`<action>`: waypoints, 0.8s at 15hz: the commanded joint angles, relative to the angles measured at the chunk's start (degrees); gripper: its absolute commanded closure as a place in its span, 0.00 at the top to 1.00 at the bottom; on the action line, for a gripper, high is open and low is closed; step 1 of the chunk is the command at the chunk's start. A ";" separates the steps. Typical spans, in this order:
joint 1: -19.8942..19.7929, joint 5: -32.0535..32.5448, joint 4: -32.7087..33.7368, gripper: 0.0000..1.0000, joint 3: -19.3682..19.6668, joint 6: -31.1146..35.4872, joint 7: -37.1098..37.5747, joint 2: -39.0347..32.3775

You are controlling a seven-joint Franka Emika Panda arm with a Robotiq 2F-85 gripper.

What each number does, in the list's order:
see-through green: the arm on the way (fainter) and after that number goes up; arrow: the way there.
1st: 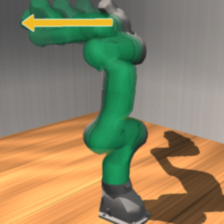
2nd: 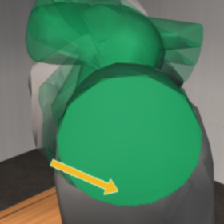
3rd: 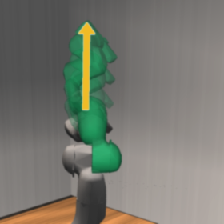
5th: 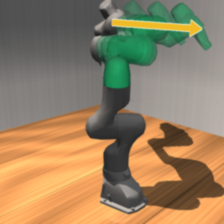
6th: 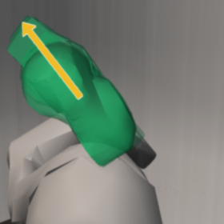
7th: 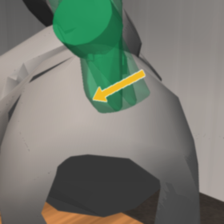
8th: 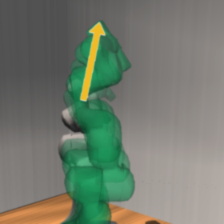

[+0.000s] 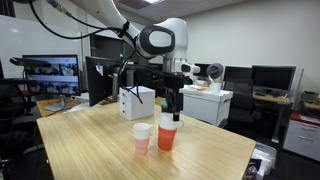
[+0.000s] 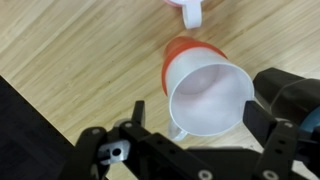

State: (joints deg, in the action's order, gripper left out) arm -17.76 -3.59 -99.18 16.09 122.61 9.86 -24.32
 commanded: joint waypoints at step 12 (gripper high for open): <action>0.67 0.86 -8.47 1.00 0.01 0.57 -0.41 6.75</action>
State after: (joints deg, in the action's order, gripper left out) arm -17.38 -3.43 -105.10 16.03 122.45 9.84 -19.74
